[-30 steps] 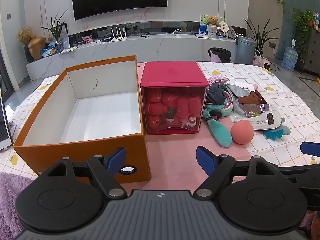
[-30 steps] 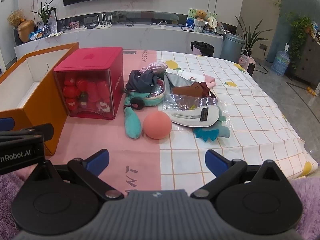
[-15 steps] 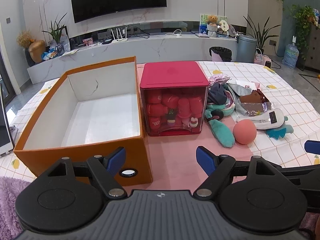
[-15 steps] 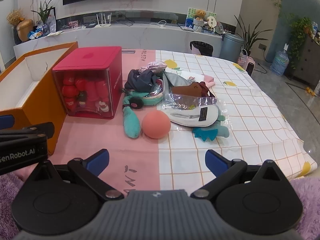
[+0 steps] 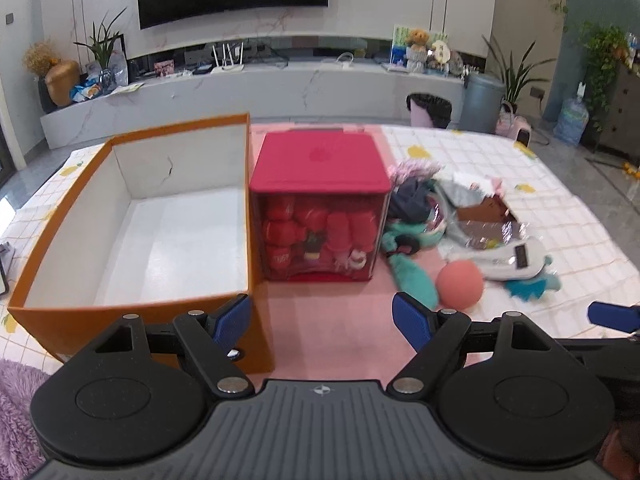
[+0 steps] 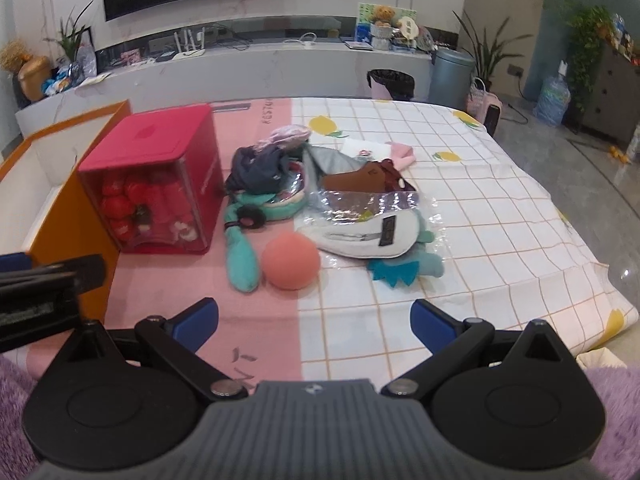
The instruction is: Organize soft objects
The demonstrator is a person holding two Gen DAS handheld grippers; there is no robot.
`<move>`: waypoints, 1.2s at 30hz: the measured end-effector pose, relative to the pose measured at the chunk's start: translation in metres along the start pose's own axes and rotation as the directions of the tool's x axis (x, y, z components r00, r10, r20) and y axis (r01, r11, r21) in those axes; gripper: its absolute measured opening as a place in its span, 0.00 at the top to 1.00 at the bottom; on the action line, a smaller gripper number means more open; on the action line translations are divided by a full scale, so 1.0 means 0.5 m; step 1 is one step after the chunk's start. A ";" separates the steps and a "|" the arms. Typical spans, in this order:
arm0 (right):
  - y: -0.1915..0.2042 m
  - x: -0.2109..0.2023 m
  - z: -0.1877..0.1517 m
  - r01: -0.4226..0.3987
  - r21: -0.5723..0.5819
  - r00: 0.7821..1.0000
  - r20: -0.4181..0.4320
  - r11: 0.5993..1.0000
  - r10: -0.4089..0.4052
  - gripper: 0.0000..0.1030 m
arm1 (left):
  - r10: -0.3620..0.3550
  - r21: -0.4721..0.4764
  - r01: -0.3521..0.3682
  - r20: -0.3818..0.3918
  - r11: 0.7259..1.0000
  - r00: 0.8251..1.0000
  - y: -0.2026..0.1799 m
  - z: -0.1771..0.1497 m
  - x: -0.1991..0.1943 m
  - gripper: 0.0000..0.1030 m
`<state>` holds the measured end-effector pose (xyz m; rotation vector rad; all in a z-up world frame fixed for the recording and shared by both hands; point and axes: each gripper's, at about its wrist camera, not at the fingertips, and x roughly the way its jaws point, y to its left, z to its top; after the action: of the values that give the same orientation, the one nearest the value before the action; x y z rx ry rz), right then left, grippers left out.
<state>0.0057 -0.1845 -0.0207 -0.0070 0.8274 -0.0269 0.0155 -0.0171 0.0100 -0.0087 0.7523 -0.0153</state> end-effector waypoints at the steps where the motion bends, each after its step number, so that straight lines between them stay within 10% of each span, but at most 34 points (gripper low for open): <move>1: -0.009 0.001 0.006 -0.004 0.016 1.000 -0.002 1.000 0.004 0.03 | -0.013 0.037 0.013 -0.001 0.999 1.000 -0.007 0.005 -0.009 0.09; 13: -0.091 0.106 0.144 -0.077 0.088 0.987 -0.133 0.993 0.088 0.03 | -0.141 0.319 0.127 0.020 0.939 0.990 -0.155 -0.027 0.047 0.09; 20: -0.052 0.228 0.165 -0.244 0.089 0.912 -0.316 0.966 0.260 0.06 | -0.154 0.299 0.128 0.065 0.946 0.986 -0.157 -0.052 0.133 0.09; 36: -0.009 0.316 0.132 -0.244 -0.071 0.902 -0.382 0.967 0.199 0.42 | -0.146 0.248 0.124 0.073 0.961 0.987 -0.118 -0.075 0.186 0.09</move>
<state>0.1610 -0.1934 -0.0923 -0.0189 1.2068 0.2438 0.0572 -0.0779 -0.0802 0.1719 0.6539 -0.2358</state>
